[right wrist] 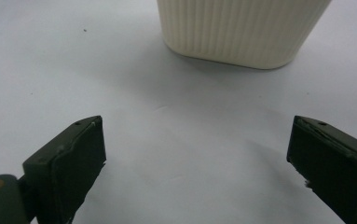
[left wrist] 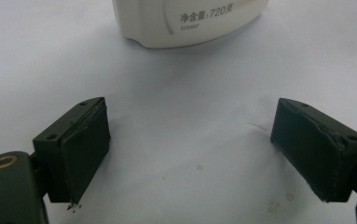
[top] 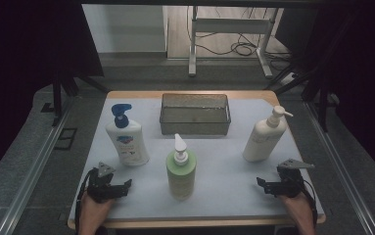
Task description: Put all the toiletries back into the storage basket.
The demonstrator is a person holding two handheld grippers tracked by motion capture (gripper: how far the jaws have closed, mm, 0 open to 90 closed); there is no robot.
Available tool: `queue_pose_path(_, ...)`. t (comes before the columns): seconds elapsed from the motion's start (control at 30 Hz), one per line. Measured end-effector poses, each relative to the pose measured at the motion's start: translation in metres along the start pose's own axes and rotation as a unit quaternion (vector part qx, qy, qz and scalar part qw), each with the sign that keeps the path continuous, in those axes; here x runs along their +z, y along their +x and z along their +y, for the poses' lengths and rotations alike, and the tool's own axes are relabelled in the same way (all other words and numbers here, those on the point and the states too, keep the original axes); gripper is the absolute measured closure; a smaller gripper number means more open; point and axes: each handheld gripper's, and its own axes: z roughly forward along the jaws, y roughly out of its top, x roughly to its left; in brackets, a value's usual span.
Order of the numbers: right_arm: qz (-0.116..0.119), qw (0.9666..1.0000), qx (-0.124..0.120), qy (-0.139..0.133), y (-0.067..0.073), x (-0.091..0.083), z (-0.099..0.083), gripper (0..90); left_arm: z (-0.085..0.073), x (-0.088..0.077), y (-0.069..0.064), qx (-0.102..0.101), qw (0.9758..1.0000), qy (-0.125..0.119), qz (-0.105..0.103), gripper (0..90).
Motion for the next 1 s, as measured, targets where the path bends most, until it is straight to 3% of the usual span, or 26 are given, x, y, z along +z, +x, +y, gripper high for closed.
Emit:
queue_pose_path(0.3,-0.01,0.9999,-0.002,-0.001,-0.004,-0.007,0.005,7.3,0.0,0.0,-0.001,-0.001,1.0,0.0,0.0,11.7)
queue_pose_path(0.5,-0.002,1.0,-0.005,-0.002,-0.006,-0.007,0.01,9.4,0.0,0.0,-0.001,-0.001,1.0,0.0,0.002,11.7)
queue_pose_path(0.87,0.002,0.9994,-0.034,0.005,-0.009,-0.003,0.019,4.9,0.0,0.0,-0.001,0.0,1.0,0.0,0.002,11.6)
queue_pose_path(1.0,0.003,0.9995,-0.033,-0.001,-0.014,-0.003,0.021,4.3,0.0,0.0,-0.001,-0.001,1.0,-0.001,0.002,11.6)
